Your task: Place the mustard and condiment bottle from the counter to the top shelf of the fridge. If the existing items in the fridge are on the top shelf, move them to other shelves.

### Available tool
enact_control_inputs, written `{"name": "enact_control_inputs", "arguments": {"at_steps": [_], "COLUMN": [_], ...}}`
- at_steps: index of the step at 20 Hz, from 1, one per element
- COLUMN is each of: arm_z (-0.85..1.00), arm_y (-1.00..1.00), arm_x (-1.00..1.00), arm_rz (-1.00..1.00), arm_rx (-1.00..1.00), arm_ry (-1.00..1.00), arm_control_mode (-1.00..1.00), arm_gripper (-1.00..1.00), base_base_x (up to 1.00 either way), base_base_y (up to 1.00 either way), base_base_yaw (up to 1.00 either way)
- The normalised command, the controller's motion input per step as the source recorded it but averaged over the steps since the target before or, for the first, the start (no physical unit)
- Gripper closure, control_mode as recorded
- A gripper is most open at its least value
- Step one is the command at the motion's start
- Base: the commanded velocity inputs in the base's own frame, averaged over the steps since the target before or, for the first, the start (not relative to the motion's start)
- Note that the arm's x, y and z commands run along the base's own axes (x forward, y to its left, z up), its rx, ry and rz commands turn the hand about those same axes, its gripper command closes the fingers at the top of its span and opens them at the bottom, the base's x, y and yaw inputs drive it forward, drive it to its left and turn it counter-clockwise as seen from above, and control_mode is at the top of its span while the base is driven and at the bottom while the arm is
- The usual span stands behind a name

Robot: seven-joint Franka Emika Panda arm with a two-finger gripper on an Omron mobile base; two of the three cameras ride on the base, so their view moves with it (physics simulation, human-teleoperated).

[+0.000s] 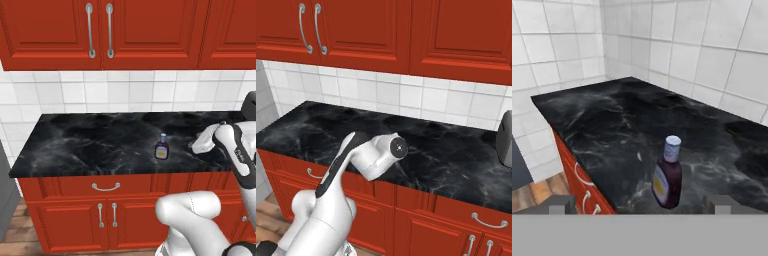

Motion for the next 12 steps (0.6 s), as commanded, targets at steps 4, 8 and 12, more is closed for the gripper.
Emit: {"name": "enact_control_inputs", "arguments": {"at_steps": [4,8,12], "arm_z": [-0.28,-0.13,-0.37], "arm_y": [0.0,-0.01,-0.07], "arm_x": [0.38,0.35,0.23], "arm_rz": [0.07,0.1,0.14], "arm_rx": [0.02,0.03,0.06], "arm_ry": [0.0,0.0,0.0], "arm_control_mode": [-1.0,-1.0,-1.0], "arm_gripper": [-1.0,-1.0,-1.0], "base_base_x": [0.0,0.0,0.0], "base_base_y": [0.0,0.0,0.0], "base_base_yaw": [0.0,0.0,0.0]}}
